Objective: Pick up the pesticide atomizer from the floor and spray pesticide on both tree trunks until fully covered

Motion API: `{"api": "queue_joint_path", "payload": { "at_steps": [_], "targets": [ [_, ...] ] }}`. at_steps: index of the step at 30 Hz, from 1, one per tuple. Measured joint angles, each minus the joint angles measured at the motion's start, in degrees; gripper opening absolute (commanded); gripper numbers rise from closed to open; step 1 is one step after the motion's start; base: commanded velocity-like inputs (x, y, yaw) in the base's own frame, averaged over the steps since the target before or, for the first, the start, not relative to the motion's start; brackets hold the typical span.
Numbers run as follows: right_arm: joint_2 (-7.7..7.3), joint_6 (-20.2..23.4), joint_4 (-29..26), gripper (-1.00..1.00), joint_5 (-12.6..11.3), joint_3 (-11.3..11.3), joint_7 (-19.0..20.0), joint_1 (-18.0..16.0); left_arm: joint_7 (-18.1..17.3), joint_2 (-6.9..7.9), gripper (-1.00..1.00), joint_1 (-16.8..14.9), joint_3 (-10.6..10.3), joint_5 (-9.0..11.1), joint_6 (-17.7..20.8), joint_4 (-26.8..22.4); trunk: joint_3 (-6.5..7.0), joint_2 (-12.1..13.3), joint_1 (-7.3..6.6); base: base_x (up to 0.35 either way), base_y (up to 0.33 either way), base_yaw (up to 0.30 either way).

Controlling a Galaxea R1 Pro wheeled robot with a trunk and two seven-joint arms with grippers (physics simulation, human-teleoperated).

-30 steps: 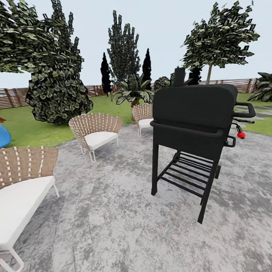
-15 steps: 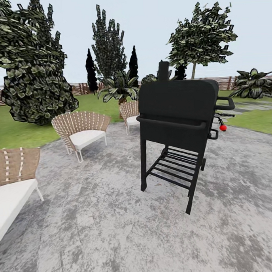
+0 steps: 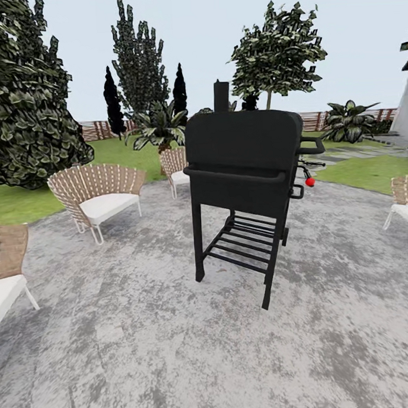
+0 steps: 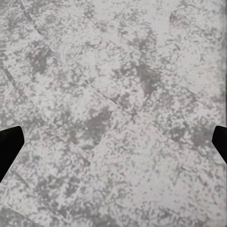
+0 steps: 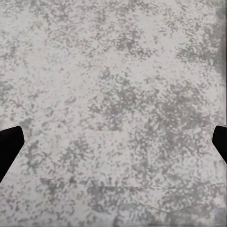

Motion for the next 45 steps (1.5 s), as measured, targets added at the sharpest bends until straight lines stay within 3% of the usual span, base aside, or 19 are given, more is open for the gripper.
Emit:
{"api": "queue_joint_path", "payload": {
  "at_steps": [45],
  "targets": [
    [0.01,0.0,0.0,1.0,0.0,0.02,0.0,0.0,0.0,-0.17,1.0,0.0,-0.09,0.0,0.0,0.02,-11.24,-18.05,9.89,0.0,0.0,-0.213]
  ]
}}
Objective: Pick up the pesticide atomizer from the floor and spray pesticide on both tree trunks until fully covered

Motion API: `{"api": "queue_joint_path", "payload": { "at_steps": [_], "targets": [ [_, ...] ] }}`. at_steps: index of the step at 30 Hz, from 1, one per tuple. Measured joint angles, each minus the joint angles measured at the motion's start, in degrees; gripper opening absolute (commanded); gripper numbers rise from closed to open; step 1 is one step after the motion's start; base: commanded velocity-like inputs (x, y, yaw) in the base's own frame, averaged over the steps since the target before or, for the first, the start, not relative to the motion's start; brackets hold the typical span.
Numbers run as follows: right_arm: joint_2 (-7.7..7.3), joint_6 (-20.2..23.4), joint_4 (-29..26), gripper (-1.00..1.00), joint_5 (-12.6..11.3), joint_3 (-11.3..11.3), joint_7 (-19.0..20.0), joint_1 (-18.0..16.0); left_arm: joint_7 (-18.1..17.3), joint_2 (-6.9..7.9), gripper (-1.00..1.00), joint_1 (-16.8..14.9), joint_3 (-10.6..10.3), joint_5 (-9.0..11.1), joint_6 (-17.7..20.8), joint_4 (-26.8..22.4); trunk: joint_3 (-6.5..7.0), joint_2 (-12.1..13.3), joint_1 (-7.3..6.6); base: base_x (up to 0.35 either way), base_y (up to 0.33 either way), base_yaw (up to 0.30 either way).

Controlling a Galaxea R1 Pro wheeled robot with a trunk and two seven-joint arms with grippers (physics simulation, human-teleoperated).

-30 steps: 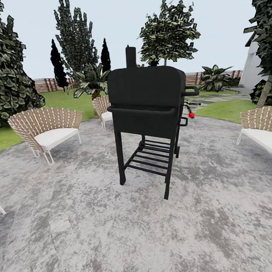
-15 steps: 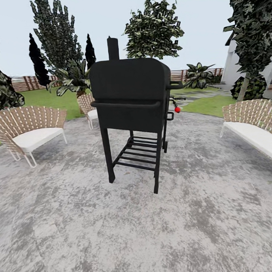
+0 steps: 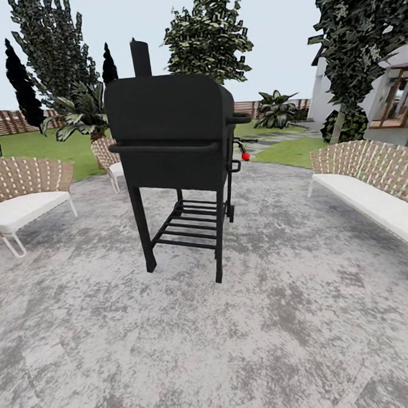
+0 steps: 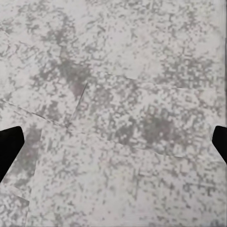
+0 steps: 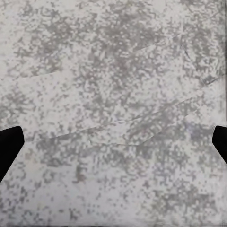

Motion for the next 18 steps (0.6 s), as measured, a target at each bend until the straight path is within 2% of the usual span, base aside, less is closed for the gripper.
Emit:
{"api": "queue_joint_path", "payload": {
  "at_steps": [12,18],
  "targets": [
    [0.07,0.0,0.0,1.0,0.02,0.0,0.0,0.0,0.0,0.0,1.0,0.0,0.0,0.0,0.0,0.06,-3.01,-4.81,2.64,0.0,0.0,-0.194],
    [0.06,0.0,0.01,1.0,0.07,0.0,0.0,-0.01,0.0,0.0,1.0,0.01,0.0,0.0,0.01,0.02,-4.22,-7.22,3.95,0.0,0.0,-0.04]
  ]
}}
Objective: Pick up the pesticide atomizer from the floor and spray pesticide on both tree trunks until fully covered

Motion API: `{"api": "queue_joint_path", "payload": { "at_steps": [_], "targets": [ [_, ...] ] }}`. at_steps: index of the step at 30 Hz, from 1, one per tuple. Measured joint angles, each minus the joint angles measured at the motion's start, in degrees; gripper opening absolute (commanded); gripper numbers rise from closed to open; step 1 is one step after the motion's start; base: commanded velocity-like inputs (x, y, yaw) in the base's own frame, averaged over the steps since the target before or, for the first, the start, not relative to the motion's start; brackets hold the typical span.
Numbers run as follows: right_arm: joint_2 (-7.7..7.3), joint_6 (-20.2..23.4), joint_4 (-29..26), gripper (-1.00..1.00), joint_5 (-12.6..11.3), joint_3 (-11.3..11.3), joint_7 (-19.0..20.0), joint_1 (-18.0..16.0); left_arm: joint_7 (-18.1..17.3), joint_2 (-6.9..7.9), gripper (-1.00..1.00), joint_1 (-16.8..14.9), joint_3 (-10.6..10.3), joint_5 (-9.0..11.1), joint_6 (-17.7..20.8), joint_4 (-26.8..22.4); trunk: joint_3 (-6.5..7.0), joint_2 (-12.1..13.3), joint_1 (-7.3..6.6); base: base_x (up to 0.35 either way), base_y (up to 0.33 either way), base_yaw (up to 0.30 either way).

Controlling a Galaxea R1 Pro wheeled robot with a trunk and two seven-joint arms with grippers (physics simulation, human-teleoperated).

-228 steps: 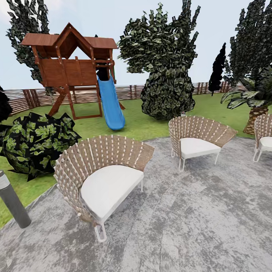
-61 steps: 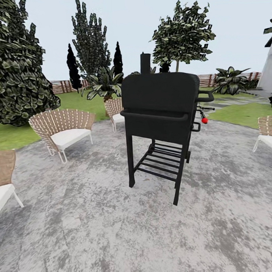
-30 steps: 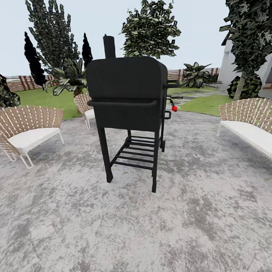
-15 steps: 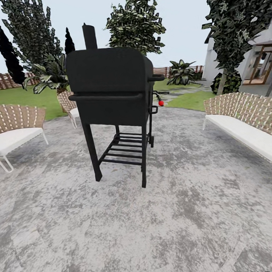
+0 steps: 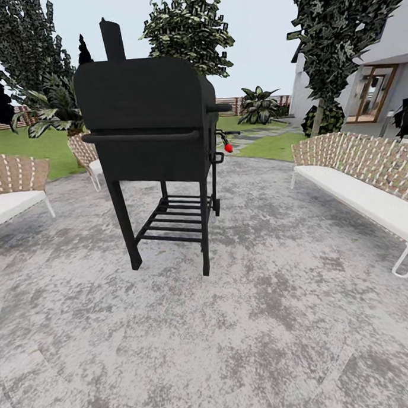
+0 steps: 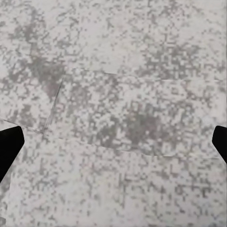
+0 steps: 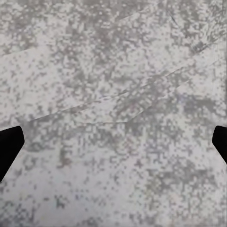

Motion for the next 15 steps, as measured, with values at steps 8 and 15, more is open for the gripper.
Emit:
{"api": "queue_joint_path", "payload": {
  "at_steps": [8,15],
  "targets": [
    [0.0,-0.01,0.02,1.0,0.08,0.07,0.0,0.0,0.0,0.0,1.0,0.0,0.0,0.0,0.0,0.03,-1.44,-3.21,1.76,0.0,0.0,-0.001],
    [0.01,-0.04,0.08,1.0,0.09,0.08,0.0,0.0,0.0,0.0,1.0,0.0,0.0,0.0,0.0,0.03,-2.7,-6.02,3.3,0.0,0.0,0.0]
  ]
}}
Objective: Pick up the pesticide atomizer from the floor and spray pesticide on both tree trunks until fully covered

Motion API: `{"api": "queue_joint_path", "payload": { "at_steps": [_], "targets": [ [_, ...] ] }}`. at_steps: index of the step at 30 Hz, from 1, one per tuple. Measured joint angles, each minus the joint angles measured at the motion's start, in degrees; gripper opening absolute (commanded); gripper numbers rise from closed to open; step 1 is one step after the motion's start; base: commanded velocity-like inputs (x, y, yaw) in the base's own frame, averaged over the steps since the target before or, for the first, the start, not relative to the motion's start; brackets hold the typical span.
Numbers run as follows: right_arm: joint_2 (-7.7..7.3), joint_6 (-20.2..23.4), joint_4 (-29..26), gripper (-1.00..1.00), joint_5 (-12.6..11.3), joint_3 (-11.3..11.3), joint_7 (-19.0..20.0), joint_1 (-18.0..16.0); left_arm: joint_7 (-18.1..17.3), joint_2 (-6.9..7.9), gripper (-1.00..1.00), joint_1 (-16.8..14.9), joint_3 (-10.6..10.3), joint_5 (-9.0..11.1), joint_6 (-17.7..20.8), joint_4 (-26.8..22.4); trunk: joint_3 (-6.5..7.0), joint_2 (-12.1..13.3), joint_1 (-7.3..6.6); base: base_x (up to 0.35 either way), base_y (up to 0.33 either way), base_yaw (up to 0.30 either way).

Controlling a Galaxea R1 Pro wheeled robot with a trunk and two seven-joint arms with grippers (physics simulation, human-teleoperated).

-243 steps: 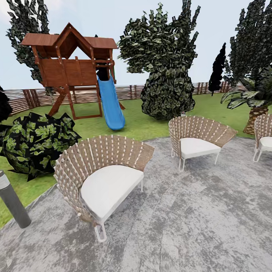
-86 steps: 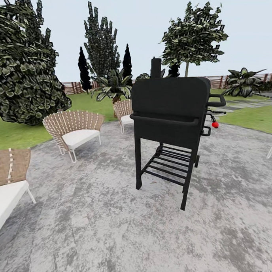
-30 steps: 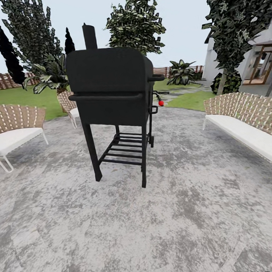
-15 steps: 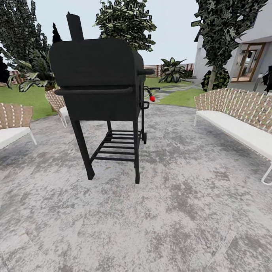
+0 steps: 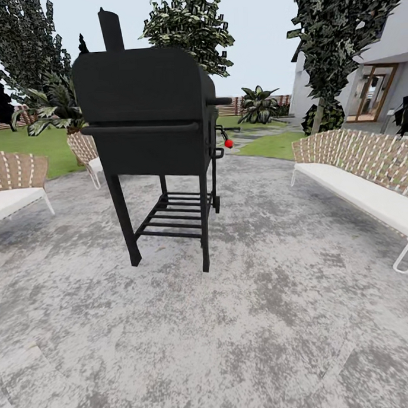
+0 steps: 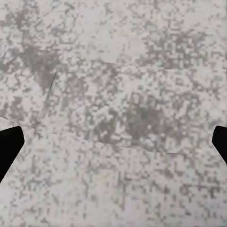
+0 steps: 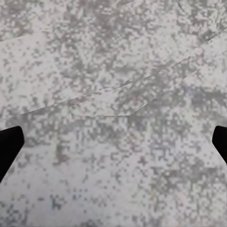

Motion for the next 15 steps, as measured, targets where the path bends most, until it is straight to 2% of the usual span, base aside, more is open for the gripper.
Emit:
{"api": "queue_joint_path", "payload": {
  "at_steps": [13,15],
  "targets": [
    [-0.32,-0.04,0.09,1.0,0.08,-0.11,0.0,0.0,0.0,0.0,1.0,0.0,0.0,0.0,0.0,-0.04,-2.33,-5.21,2.86,0.0,0.0,0.0],
    [-0.34,-0.14,0.05,1.0,0.09,-0.14,-0.05,0.0,0.0,0.04,1.0,0.0,0.0,0.0,-0.04,-0.07,-2.34,-5.23,2.86,0.0,0.0,0.0]
  ]
}}
